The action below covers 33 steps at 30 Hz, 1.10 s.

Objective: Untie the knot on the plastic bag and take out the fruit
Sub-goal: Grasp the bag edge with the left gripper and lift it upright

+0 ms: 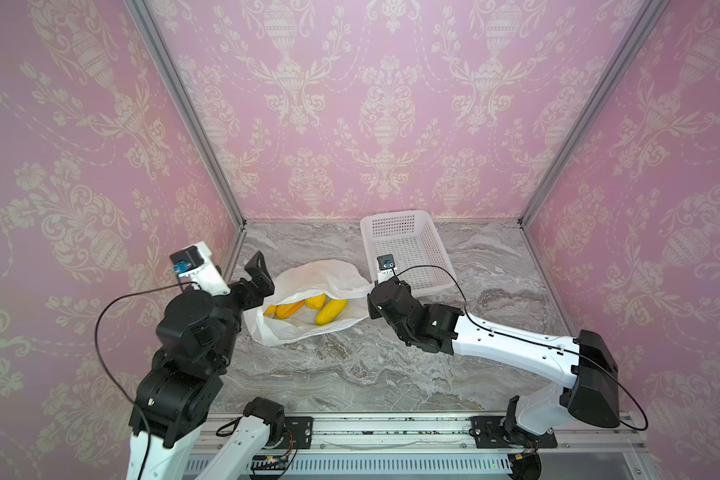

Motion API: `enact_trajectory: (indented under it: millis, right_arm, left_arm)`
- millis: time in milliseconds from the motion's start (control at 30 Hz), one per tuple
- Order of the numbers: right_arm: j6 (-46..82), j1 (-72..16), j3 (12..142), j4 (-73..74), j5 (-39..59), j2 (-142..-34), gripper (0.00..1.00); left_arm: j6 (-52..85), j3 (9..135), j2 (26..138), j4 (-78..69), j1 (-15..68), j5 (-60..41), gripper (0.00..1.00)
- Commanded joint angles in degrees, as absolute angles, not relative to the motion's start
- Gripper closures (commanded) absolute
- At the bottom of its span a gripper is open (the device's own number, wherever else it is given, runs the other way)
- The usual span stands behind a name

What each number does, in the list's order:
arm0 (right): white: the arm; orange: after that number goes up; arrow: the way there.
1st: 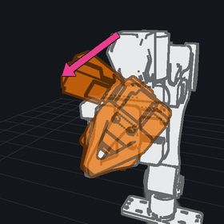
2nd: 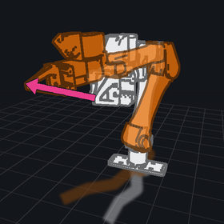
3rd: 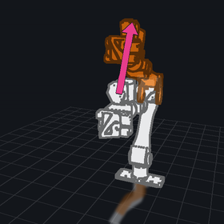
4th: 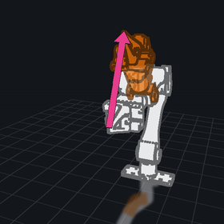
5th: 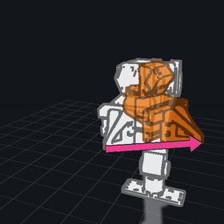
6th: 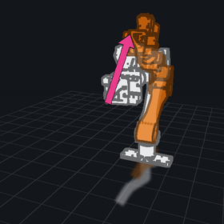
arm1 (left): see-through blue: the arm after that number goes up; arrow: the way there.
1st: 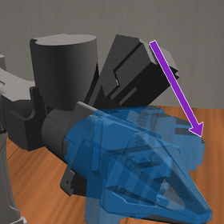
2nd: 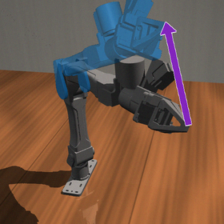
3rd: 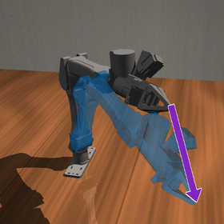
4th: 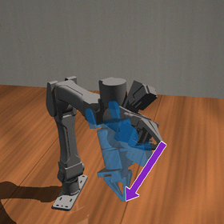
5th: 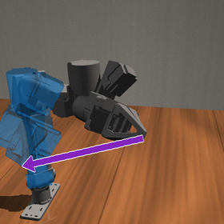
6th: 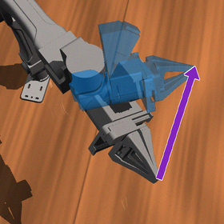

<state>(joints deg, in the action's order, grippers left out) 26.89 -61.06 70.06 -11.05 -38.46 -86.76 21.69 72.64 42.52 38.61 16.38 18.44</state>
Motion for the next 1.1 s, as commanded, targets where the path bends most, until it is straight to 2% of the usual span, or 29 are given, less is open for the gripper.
enact_trajectory:
  millis: [0, 100, 233, 433, 533, 633, 733, 1067]
  right_arm:
    - [29.0, -60.4, 68.0, -9.9, -37.3, -84.7, 1.00]
    - [29.1, -60.3, 67.9, -11.1, -37.2, -84.4, 1.00]
    - [29.2, -60.0, 64.7, -9.6, -37.3, -83.8, 1.00]
    - [29.7, -59.1, 63.6, -9.9, -35.4, -83.3, 1.00]
    - [29.7, -58.7, 62.6, -9.0, -34.7, -82.7, 1.00]
    - [29.7, -58.3, 62.3, -8.1, -33.8, -82.7, 1.00]
    - [29.9, -57.3, 63.8, -9.2, -32.4, -83.3, 1.00]
    - [30.4, -56.8, 63.5, -9.1, -29.6, -80.8, 1.00]
  left_arm:
    - [20.1, 71.1, 51.9, 43.7, 16.6, 9.9, 0.06]
    - [20.1, 65.7, 54.2, 42.8, 16.6, 7.5, 0.06]
    - [21.6, 53.6, 51.5, 37.7, 16.6, 11.6, 0.03]
    - [24.0, 46.8, 50.0, 34.6, 17.4, 12.9, 0.06]
    - [24.4, 43.9, 48.5, 33.0, 17.8, 12.4, 0.04]
    - [23.8, 43.0, 48.4, 31.8, 20.3, 10.9, 0.02]
    - [22.7, 44.0, 50.7, 32.7, 23.4, 13.8, 0.01]
    - [20.8, 48.3, 63.6, 31.8, 23.7, 21.6, 0.01]
